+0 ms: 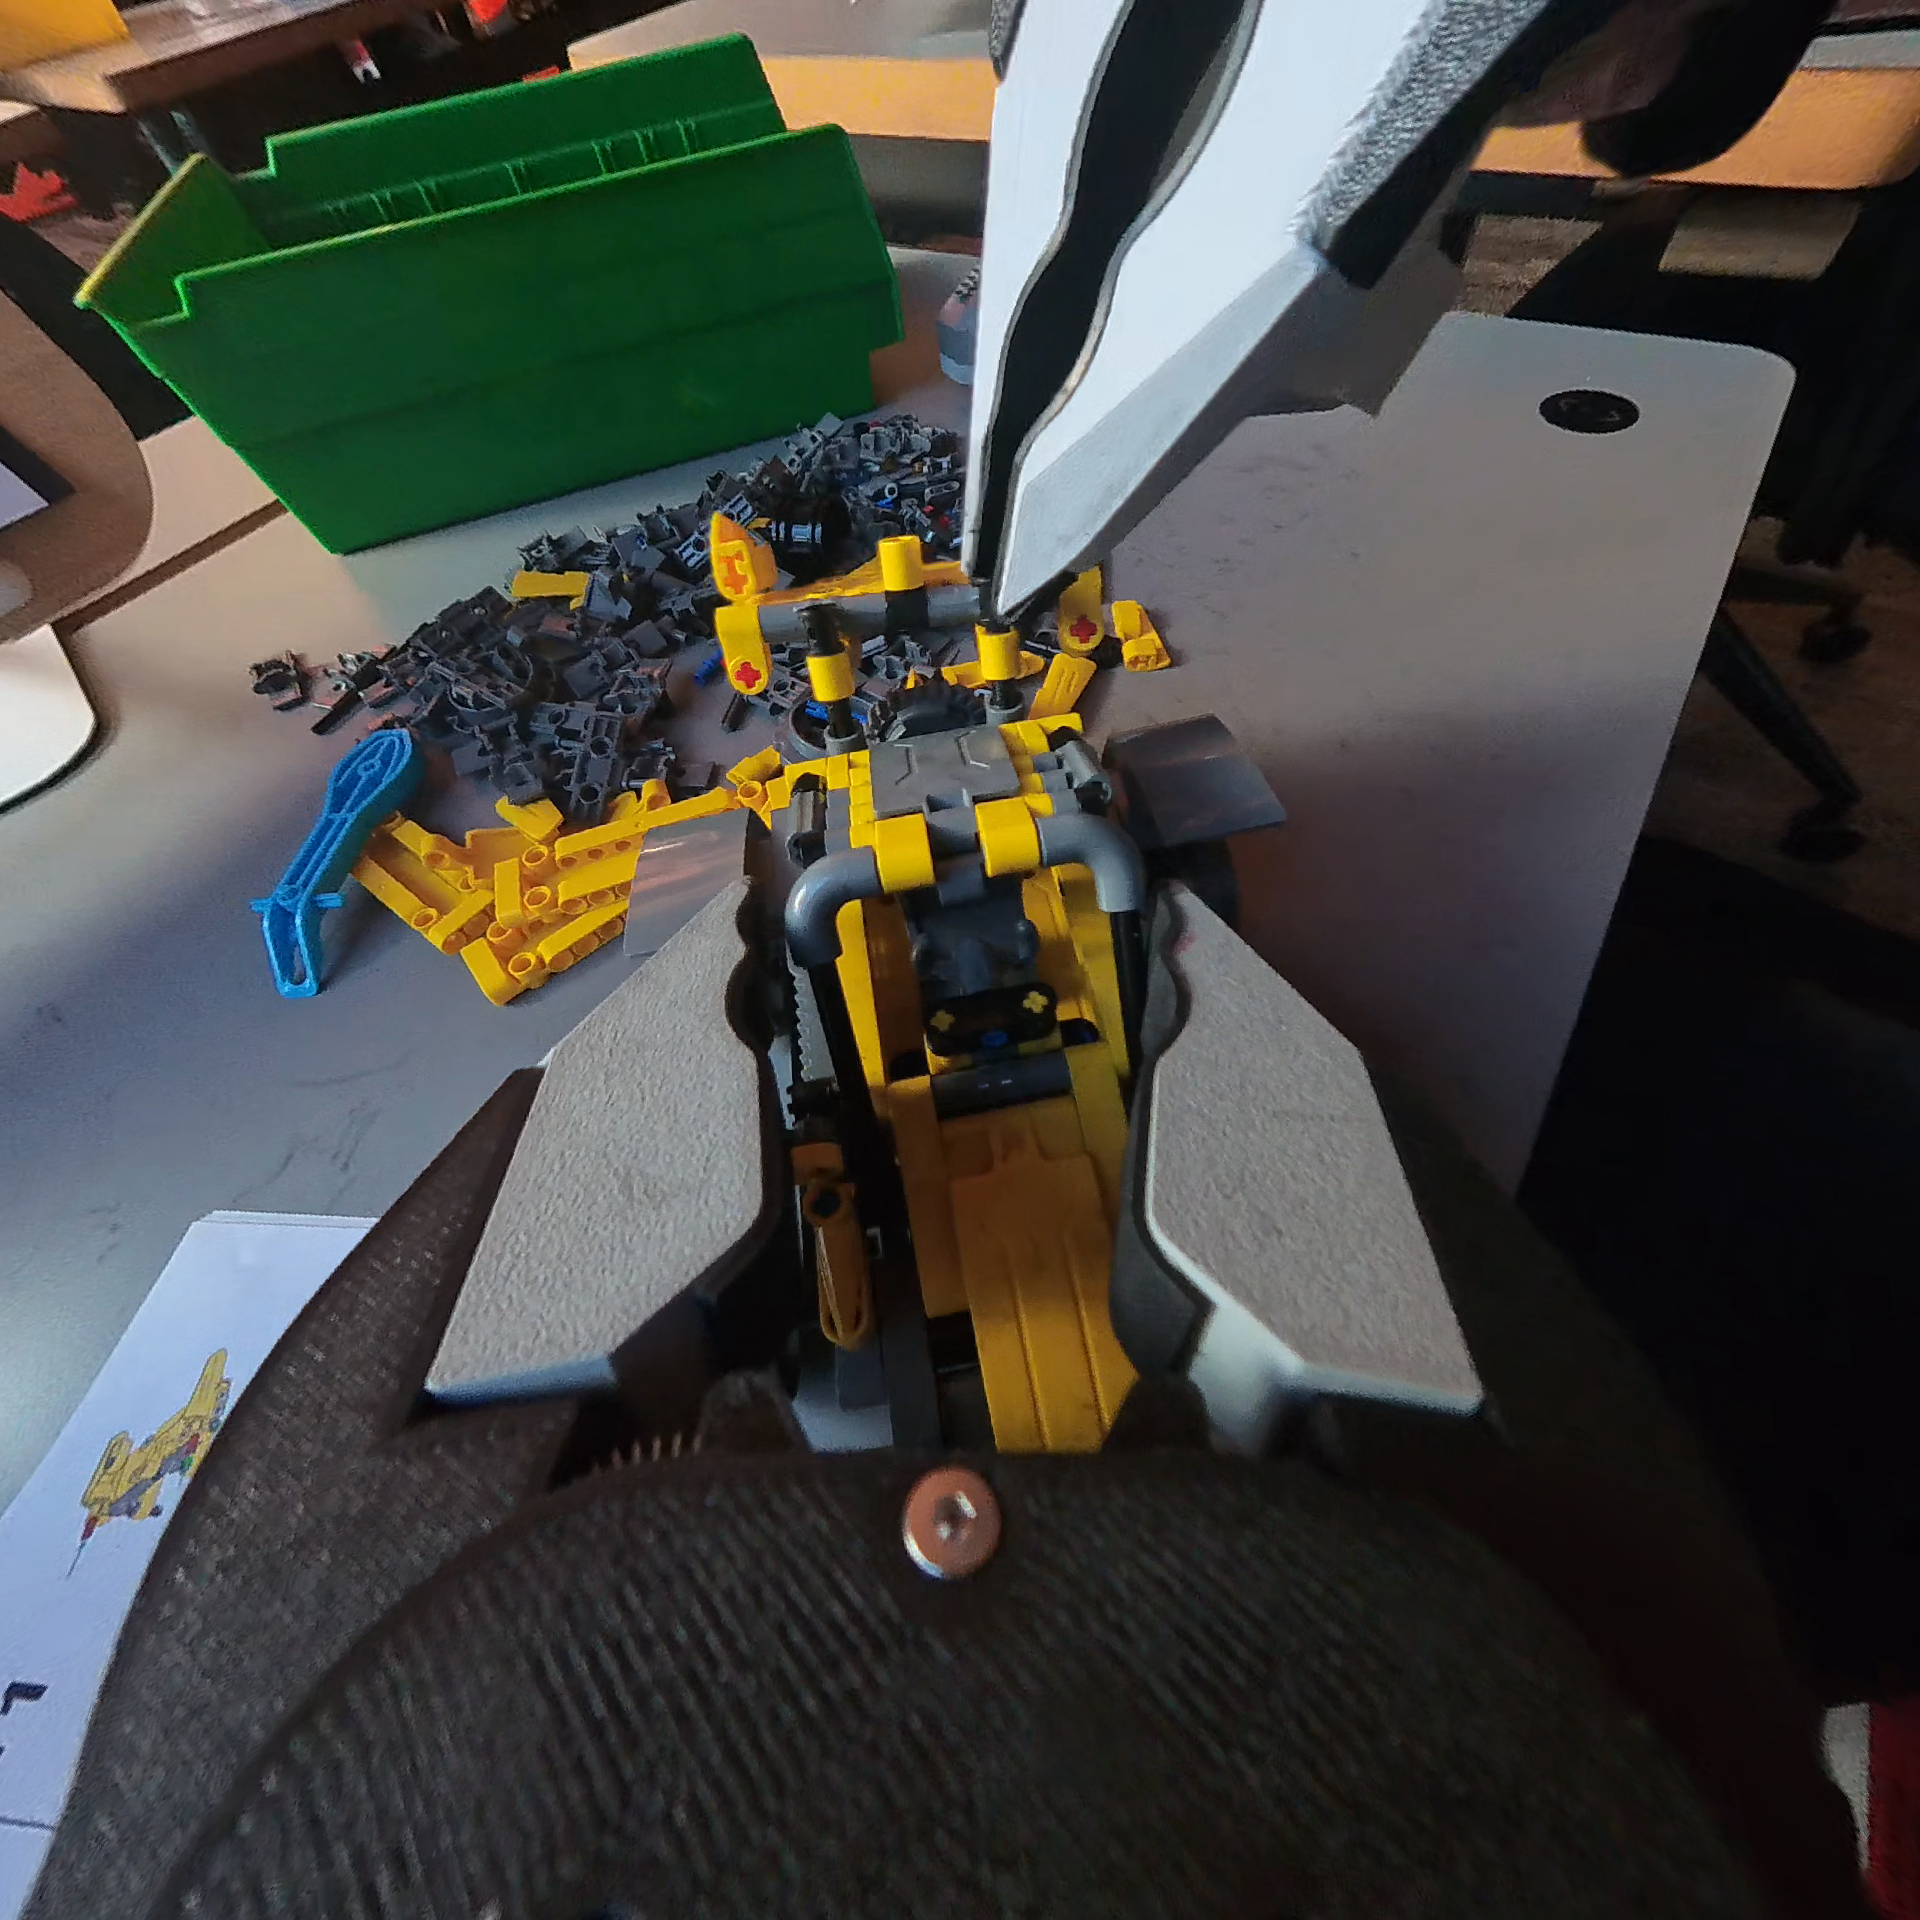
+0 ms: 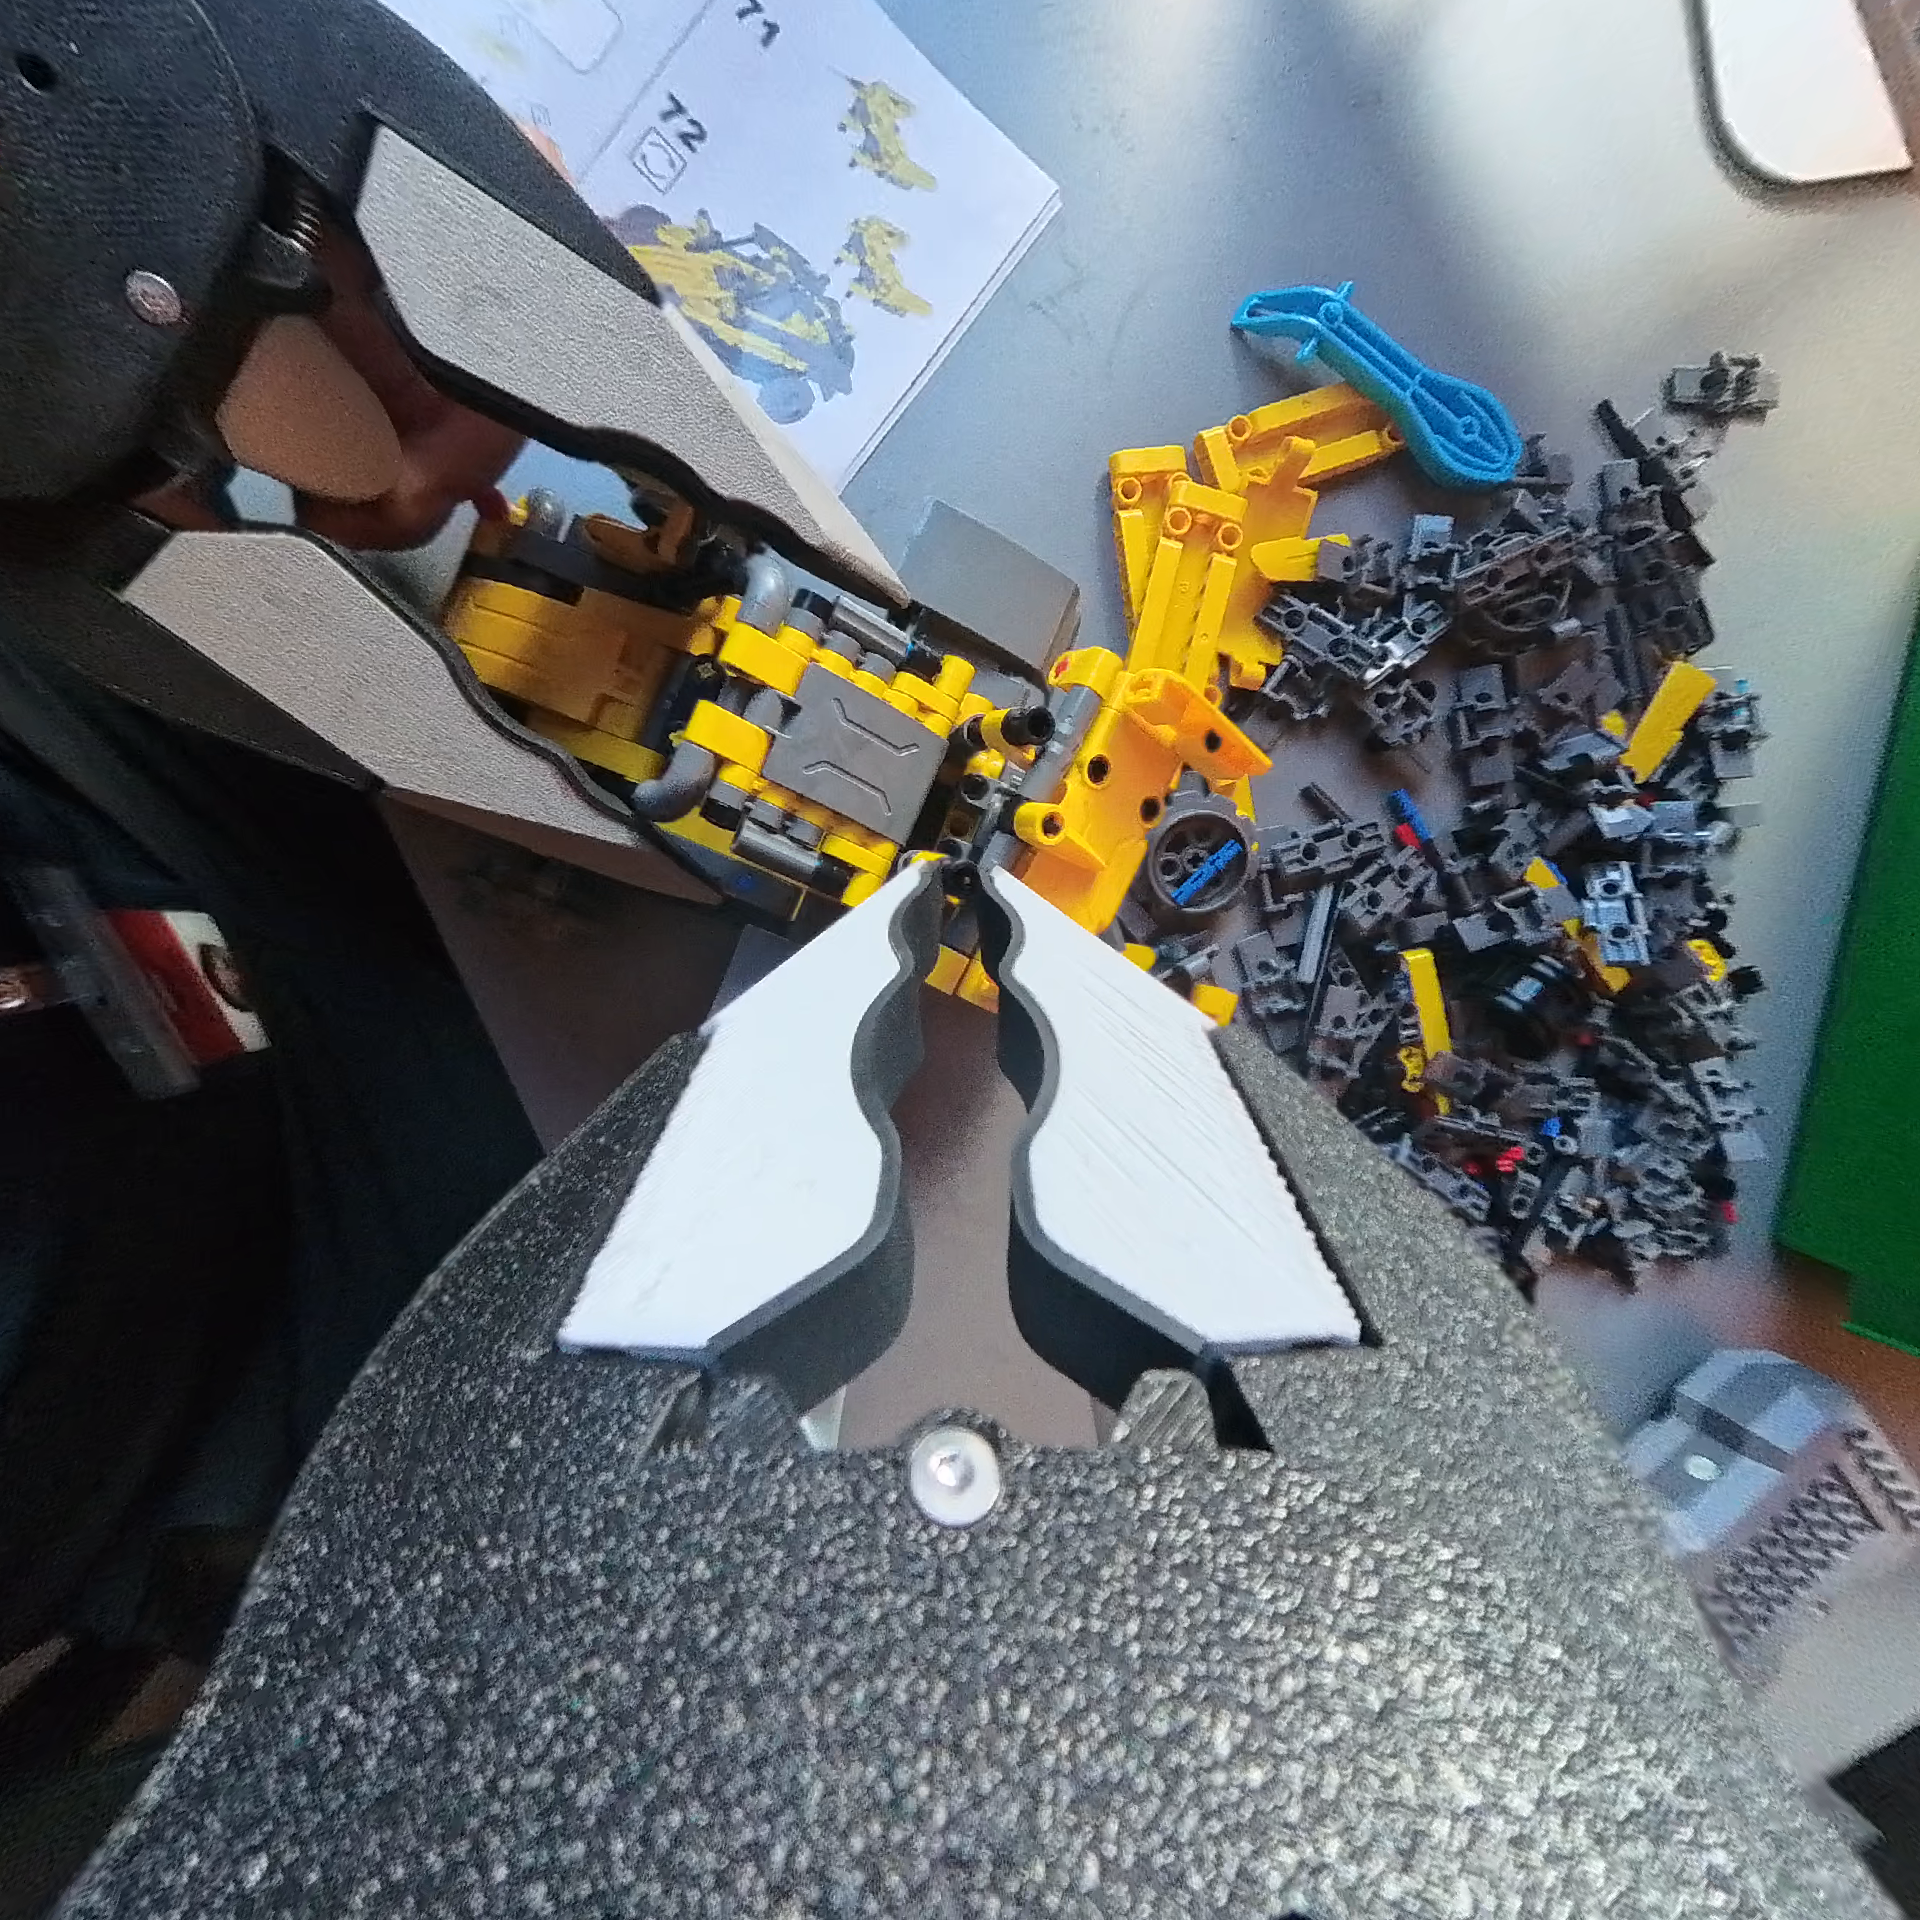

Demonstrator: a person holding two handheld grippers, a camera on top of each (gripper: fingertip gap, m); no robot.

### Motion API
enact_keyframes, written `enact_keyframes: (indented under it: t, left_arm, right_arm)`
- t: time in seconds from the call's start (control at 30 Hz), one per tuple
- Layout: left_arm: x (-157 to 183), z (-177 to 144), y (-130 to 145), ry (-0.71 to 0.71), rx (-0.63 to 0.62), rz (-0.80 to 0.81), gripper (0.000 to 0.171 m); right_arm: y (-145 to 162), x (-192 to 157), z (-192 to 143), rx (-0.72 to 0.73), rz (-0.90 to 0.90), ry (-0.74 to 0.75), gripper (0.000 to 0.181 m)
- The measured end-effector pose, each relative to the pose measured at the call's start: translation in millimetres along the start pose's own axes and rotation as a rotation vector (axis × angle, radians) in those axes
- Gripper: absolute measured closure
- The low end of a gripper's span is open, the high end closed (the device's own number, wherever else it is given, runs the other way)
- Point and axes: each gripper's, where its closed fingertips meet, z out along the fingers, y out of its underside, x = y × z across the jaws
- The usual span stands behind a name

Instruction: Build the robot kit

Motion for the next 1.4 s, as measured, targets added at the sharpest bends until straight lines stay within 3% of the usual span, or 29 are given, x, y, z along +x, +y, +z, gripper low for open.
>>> enact_keyframes:
  t: [0.17, 0.33, 0.57, 0.73, 0.83, 1.07, 1.2, 1.3, 1.4]
  left_arm:
    - [-0.5, 1.2, -0.1, 0.018, 0.004, 0.003, 0.102]
    - [-0.6, 1.4, -0.2, 0.022, 0.007, 0.004, 0.102]
    - [-0.7, 1.6, -0.7, 0.027, 0.016, 0.003, 0.102]
    - [-1.4, 1.7, -1.1, 0.021, 0.022, -0.007, 0.101]
    - [-1.3, 1.4, -1.1, 0.026, 0.021, -0.007, 0.101]
    - [-0.6, -3.9, -4.9, 0.089, 0.035, -0.07, 0.102]
    - [-16.0, -14.7, -24.4, 0.121, 0.089, -0.142, 0.096]
    - [-31.6, -10.0, -38.4, 0.137, 0.049, -0.138, 0.087]
    - [-30.4, -1.8, -57.2, 0.222, 0.051, -0.161, 0.089]
  right_arm:
    - [5.0, 3.8, 1.0, 0.049, 0.01, -0.038, 0.175]
    - [5.0, 5.9, -0.1, -0.08, -0.33, 0.225, 0.179]
    - [0.9, 2.7, -1.9, -0.106, -0.429, 0.272, 0.179]
    - [13.7, 8.2, -2.6, -0.274, -0.587, 0.482, 0.181]
    - [17.0, 11.7, 0.4, -0.228, -0.523, 0.523, 0.181]
    - [15.4, 12.3, 0.8, -0.016, -0.3, 0.443, 0.181]
    - [13.7, 12.0, 0.4, 0.051, -0.27, 0.417, 0.181]
    - [12.3, 12.0, 0.5, 0.077, -0.256, 0.399, 0.181]
    - [11.7, 12.2, 0.3, 0.095, -0.254, 0.395, 0.181]
